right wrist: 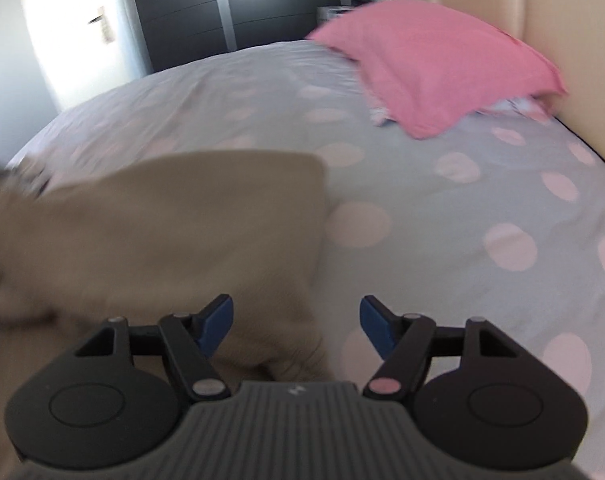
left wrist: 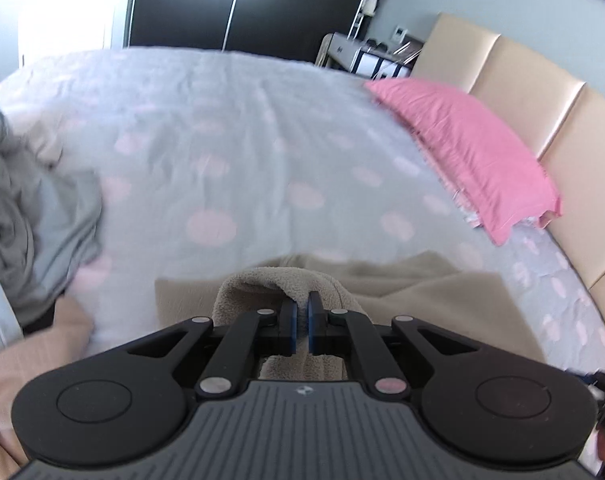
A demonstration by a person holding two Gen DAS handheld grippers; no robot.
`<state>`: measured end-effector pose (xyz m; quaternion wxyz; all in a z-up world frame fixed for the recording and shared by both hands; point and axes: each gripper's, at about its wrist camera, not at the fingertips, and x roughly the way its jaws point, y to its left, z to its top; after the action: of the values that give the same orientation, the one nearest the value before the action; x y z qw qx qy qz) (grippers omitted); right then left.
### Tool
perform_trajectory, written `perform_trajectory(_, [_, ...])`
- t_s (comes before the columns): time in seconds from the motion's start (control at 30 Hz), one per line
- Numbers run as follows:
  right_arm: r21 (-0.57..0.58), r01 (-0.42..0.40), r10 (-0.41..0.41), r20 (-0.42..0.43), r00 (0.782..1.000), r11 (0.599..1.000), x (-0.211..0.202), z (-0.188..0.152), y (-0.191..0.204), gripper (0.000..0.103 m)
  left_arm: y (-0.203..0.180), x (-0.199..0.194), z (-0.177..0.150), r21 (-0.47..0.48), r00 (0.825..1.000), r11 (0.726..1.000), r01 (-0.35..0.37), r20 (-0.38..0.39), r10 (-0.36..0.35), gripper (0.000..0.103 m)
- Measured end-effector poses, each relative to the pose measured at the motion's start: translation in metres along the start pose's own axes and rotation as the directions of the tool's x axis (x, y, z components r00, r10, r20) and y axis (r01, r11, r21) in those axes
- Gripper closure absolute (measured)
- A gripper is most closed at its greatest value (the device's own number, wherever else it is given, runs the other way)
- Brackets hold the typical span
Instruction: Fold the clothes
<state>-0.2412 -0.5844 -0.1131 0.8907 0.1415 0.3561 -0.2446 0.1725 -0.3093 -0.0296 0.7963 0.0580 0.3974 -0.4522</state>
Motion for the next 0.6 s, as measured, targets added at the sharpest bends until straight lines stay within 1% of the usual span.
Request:
perform_trajectory(0.03, [-0.029, -0.008, 0.008, -0.011, 1.000, 1.000, 0.000, -0.004, 0.000, 0.030, -0.004, -0.005, 0.006, -0.002, 1.000, 1.000, 0.009, 0.012, -0.009, 0.100])
perform_trajectory(0.07, [-0.077, 0.003, -0.004, -0.016, 1.000, 0.997, 0.002, -0.008, 0.006, 0.030, -0.006, -0.010, 0.011, -0.006, 1.000, 1.000, 0.019, 0.024, -0.019, 0.100])
perform_trajectory(0.13, [-0.190, 0.041, -0.045, -0.019, 0.999, 0.981, 0.006, -0.015, 0.022, 0.029, -0.013, -0.021, 0.019, -0.005, 0.998, 0.999, 0.041, 0.051, -0.041, 0.100])
perform_trajectory(0.2, [-0.264, 0.096, -0.105, -0.022, 0.994, 0.960, 0.017, -0.019, 0.033, 0.029, -0.019, -0.032, 0.027, 0.005, 0.995, 0.998, 0.057, 0.077, -0.057, 0.100])
perform_trajectory(0.27, [-0.293, 0.160, -0.165, 0.007, 0.986, 0.943, 0.024, -0.018, 0.039, 0.039, -0.025, -0.041, 0.033, 0.014, 0.993, 0.998, 0.066, 0.100, -0.067, 0.100])
perform_trajectory(0.3, [-0.287, 0.191, -0.190, 0.030, 0.981, 0.939, 0.025, -0.016, 0.040, 0.051, -0.025, -0.045, 0.035, 0.013, 0.992, 0.998, 0.069, 0.104, -0.070, 0.100])
perform_trajectory(0.33, [-0.262, 0.188, -0.186, 0.033, 0.982, 0.947, 0.024, -0.012, 0.037, 0.064, -0.023, -0.044, 0.033, 0.017, 0.994, 0.998, 0.059, 0.095, -0.060, 0.100])
perform_trajectory(0.37, [-0.228, 0.169, -0.168, 0.028, 0.985, 0.959, 0.022, -0.008, 0.033, 0.074, -0.021, -0.044, 0.032, 0.021, 0.995, 0.999, 0.047, 0.086, -0.049, 0.100])
perform_trajectory(0.4, [-0.215, 0.167, -0.167, 0.020, 0.986, 0.962, 0.022, -0.007, 0.031, 0.079, -0.019, -0.043, 0.031, 0.026, 0.996, 0.999, 0.036, 0.077, -0.038, 0.100])
perform_trajectory(0.43, [-0.213, 0.172, -0.174, 0.010, 0.985, 0.962, 0.023, -0.006, 0.029, 0.083, -0.012, -0.034, 0.025, 0.017, 0.999, 1.000, 0.016, 0.051, -0.017, 0.100])
perform_trajectory(0.5, [-0.201, 0.177, -0.183, -0.011, 0.983, 0.964, 0.027, -0.006, 0.025, 0.086, 0.003, -0.015, 0.012, 0.000, 1.000, 1.000, -0.026, -0.006, 0.026, 0.100])
perform_trajectory(0.57, [-0.174, 0.174, -0.183, -0.038, 0.982, 0.969, 0.033, -0.007, 0.020, 0.088, 0.023, 0.013, -0.007, -0.044, 0.995, 0.997, -0.057, -0.079, 0.053, 0.100])
perform_trajectory(0.6, [-0.155, 0.170, -0.180, -0.055, 0.982, 0.973, 0.036, -0.007, 0.018, 0.089, 0.031, 0.026, -0.017, -0.050, 0.992, 0.995, -0.081, -0.105, 0.075, 0.100])
